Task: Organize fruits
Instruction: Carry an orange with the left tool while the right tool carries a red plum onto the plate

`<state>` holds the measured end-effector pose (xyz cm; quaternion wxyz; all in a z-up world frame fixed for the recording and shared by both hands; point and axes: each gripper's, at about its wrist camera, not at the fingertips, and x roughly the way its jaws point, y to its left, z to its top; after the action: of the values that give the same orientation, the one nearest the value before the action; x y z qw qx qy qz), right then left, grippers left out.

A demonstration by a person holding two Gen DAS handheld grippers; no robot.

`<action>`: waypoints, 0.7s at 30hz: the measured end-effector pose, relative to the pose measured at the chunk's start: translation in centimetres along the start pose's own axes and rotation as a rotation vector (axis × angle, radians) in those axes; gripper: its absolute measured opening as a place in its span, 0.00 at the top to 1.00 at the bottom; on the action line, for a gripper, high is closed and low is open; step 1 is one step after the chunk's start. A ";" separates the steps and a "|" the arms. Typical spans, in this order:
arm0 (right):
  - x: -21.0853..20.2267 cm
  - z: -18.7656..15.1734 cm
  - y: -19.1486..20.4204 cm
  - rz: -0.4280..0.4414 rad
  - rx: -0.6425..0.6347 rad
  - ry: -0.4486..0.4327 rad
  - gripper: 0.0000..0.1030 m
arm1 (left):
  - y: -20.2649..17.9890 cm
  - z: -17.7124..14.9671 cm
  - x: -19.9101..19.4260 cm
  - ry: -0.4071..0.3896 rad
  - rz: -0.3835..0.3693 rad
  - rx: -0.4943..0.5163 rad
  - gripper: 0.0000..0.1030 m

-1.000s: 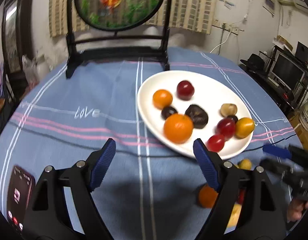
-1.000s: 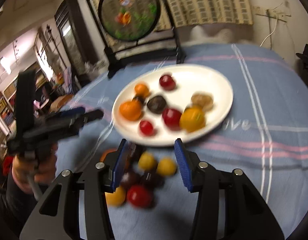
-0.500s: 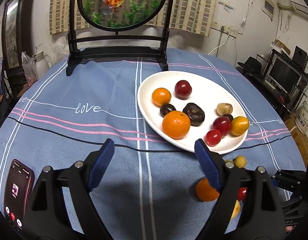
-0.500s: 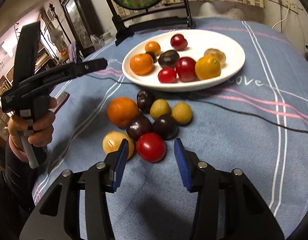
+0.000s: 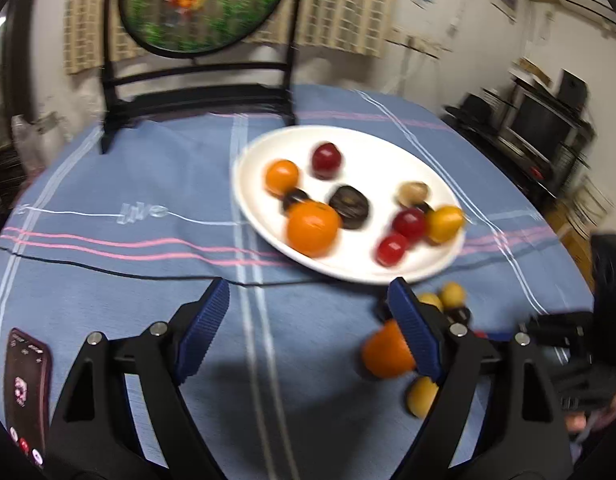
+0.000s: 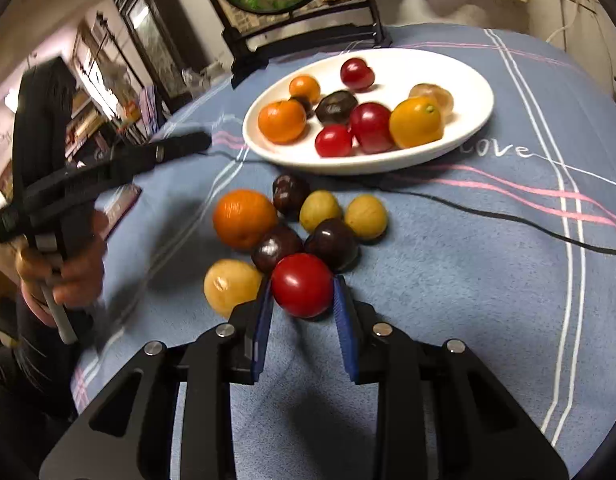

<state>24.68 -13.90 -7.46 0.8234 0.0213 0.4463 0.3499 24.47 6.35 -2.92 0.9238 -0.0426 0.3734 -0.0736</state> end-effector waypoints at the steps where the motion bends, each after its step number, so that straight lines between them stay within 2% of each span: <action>1: -0.2 0.1 -0.1 -0.005 0.001 -0.009 0.70 | -0.5 -0.2 0.1 0.015 -0.034 0.025 0.22; 4: -0.8 0.3 -0.3 -0.001 0.014 -0.032 0.70 | -1.9 -0.9 0.4 0.053 -0.095 0.085 0.33; 7: -1.0 0.2 -0.4 -0.006 0.020 -0.038 0.70 | -2.8 -1.4 1.2 0.090 -0.112 0.125 0.43; 9: -1.1 0.2 -0.5 0.000 0.023 -0.041 0.70 | -3.1 -1.7 1.6 0.116 -0.126 0.139 0.46; 17: -1.1 0.3 -0.4 -0.004 0.022 -0.045 0.70 | -3.9 -2.5 3.0 0.184 -0.139 0.168 0.49; 20: -1.1 0.4 -0.3 -0.002 0.019 -0.047 0.70 | -3.9 -2.7 3.4 0.197 -0.148 0.162 0.54; 21: -1.2 0.4 -0.2 -0.003 0.018 -0.048 0.70 | -3.9 -2.7 3.4 0.199 -0.154 0.163 0.59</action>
<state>24.65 -14.68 -6.45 0.8342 0.0363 0.4296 0.3439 24.62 1.89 -6.69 0.8741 0.0117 0.4517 -0.1784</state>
